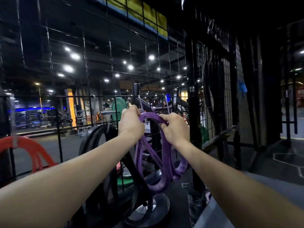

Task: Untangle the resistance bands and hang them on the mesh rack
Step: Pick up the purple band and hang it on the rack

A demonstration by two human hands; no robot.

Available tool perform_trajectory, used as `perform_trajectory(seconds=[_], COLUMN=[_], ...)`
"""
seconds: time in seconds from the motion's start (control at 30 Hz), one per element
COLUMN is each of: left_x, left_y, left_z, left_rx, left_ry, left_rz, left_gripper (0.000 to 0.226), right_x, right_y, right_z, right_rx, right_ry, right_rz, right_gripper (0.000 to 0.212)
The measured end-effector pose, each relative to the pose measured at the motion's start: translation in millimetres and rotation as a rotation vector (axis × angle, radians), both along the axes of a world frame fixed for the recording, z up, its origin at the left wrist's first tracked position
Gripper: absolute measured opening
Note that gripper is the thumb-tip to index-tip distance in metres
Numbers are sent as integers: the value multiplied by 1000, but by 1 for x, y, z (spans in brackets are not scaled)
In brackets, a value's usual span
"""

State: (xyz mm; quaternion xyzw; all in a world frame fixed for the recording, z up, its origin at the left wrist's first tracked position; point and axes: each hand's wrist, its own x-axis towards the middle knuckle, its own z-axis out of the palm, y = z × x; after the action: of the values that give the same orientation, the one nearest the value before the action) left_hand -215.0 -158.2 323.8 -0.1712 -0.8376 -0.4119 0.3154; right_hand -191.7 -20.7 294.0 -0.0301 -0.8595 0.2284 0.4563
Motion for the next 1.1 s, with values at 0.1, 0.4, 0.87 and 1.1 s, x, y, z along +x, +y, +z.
perform_trajectory(seconds=[0.1, 0.4, 0.87, 1.1], left_x=[2, 12, 15, 17], left_y=[1, -2, 8, 6], left_z=[-4, -5, -11, -13], left_rx=[16, 18, -59, -71], left_ry=[-25, -13, 0, 11], left_rz=[-4, -5, 8, 30], left_gripper=[31, 22, 27, 29], right_x=[4, 13, -6, -2], right_y=[-2, -37, -21, -17], right_z=[-7, 15, 24, 20], right_rx=[30, 5, -460, -435], right_ry=[-54, 125, 24, 97], right_rz=[-5, 174, 385, 374], right_gripper=[34, 15, 14, 14])
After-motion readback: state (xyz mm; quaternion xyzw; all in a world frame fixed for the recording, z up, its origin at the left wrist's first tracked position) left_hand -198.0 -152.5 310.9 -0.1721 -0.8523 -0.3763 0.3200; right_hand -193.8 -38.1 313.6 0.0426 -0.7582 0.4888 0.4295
